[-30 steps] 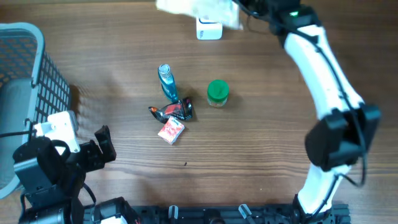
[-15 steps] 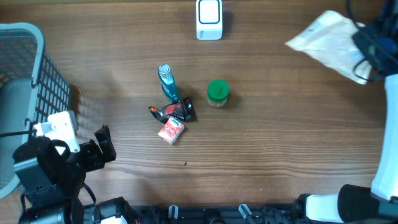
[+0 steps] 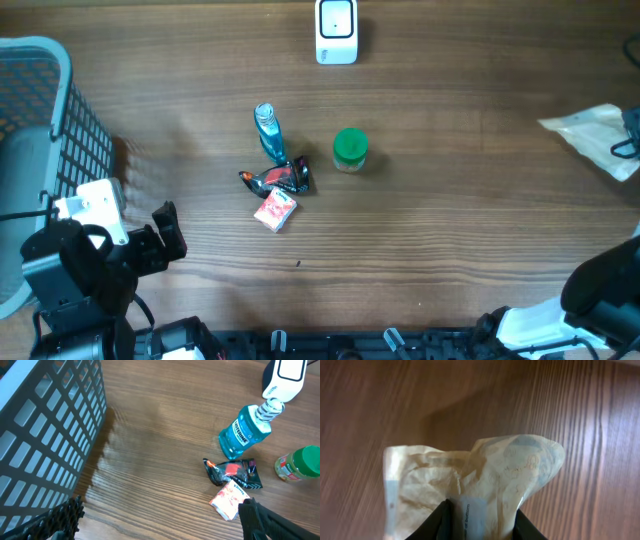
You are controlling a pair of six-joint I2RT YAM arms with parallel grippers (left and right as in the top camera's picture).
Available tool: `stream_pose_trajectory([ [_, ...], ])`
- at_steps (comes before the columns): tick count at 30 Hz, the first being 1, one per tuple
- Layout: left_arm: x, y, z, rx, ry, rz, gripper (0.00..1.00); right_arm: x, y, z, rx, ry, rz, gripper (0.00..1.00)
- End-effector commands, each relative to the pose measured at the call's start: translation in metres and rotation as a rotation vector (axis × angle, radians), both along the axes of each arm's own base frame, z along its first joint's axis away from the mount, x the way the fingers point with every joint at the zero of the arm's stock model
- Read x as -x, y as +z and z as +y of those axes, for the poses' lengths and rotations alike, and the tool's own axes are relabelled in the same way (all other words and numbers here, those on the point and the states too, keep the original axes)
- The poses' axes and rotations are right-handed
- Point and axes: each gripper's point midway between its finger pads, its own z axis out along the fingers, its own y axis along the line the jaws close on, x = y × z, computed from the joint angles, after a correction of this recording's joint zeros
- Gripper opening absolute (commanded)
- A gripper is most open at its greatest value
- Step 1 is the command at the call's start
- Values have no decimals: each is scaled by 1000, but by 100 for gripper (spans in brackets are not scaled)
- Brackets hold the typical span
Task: Scan the item barcode
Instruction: 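Carry the bag to the right table edge and release it, then reach the right gripper down to the green-lidded jar and grasp it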
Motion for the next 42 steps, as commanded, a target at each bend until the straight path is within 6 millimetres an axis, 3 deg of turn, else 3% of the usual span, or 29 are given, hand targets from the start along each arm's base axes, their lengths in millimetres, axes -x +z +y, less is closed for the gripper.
stream_pose_trajectory([
  [1,-1,1,-2,9,-2,-6,100,10,-25,-25,12,-77,15,5],
  [6,-1,1,-2,9,-2,-6,100,20,-67,-42,-34,-122,85,7],
  [7,-1,1,-2,9,-2,-6,100,22,-78,-43,-46,-125,110,12],
  [11,-1,1,-2,9,-2,-6,100,34,-113,-38,-101,-138,187,17],
  [12,-1,1,-2,9,-2,-6,100,38,-116,-38,-107,-145,193,26],
  [13,-1,1,-2,9,-2,-6,100,41,-116,-40,-109,-150,198,51],
  [17,-1,1,-2,9,-2,-6,100,66,-115,-50,-128,-205,232,76],
  [18,-1,1,-2,9,-2,-6,100,74,-114,-52,-135,-224,237,95],
  [20,-1,1,-2,9,-2,-6,100,87,-102,-57,-137,-255,221,100],
  [21,-1,1,-2,9,-2,-6,100,84,-90,-56,-143,-249,178,100],
  [23,-1,1,-2,9,-2,-6,100,59,-56,-43,-169,-147,26,100],
  [26,-1,1,-2,9,-2,-6,100,7,-11,15,-300,101,-221,100],
  [28,-1,1,-2,9,-2,-6,100,-8,7,45,-303,198,-248,100],
  [31,-1,1,-2,9,-2,-6,100,-43,24,121,-302,524,-233,100],
  [33,-1,1,-2,9,-2,-6,100,-67,27,204,-367,862,-231,100],
  [34,-1,1,-2,9,-2,-6,100,-74,28,260,-376,1057,-211,100],
  [38,-1,1,-2,9,-2,-6,100,-72,27,355,-324,1380,-151,100],
  [42,-1,1,-2,9,-1,-6,100,-64,26,409,-394,1380,-153,100],
])
